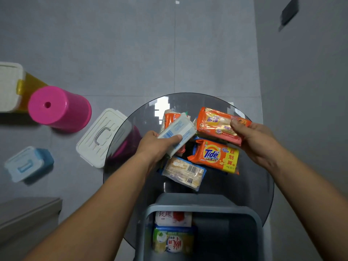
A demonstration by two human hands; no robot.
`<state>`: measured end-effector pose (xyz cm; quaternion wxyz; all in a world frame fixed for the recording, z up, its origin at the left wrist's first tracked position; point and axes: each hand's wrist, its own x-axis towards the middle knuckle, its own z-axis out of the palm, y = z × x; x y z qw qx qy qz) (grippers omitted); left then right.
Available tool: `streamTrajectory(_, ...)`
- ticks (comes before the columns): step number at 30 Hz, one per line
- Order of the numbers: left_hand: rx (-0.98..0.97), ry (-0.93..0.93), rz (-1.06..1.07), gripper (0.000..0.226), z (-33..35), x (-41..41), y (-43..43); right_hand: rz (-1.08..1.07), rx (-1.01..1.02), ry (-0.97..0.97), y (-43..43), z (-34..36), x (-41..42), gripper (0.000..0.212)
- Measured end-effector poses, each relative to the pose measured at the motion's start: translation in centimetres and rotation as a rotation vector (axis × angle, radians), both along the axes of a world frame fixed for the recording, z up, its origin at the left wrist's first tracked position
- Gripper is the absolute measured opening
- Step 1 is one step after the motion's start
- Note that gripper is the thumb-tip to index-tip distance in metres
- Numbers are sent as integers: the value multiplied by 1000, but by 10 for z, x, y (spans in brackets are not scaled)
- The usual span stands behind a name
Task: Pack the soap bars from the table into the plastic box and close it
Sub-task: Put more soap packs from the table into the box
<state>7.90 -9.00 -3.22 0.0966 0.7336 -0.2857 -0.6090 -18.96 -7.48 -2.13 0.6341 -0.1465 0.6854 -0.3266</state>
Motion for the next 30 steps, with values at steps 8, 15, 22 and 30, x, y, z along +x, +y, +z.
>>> streamTrajectory(8, 115, 303, 313, 105, -19, 5, 12, 68, 22, 29, -6, 1, 24, 26)
streamTrajectory(15, 131, 323, 364, 73, -18, 21, 20, 154, -8, 76, -8, 6, 35, 30)
streamTrajectory(22, 269, 316, 317, 30, -14, 20, 21, 95, -88, -50, -44, 10, 73, 24)
streamTrajectory(30, 247, 377, 460, 21, -12, 25, 26, 378, -55, 105, -58, 9, 105, 43)
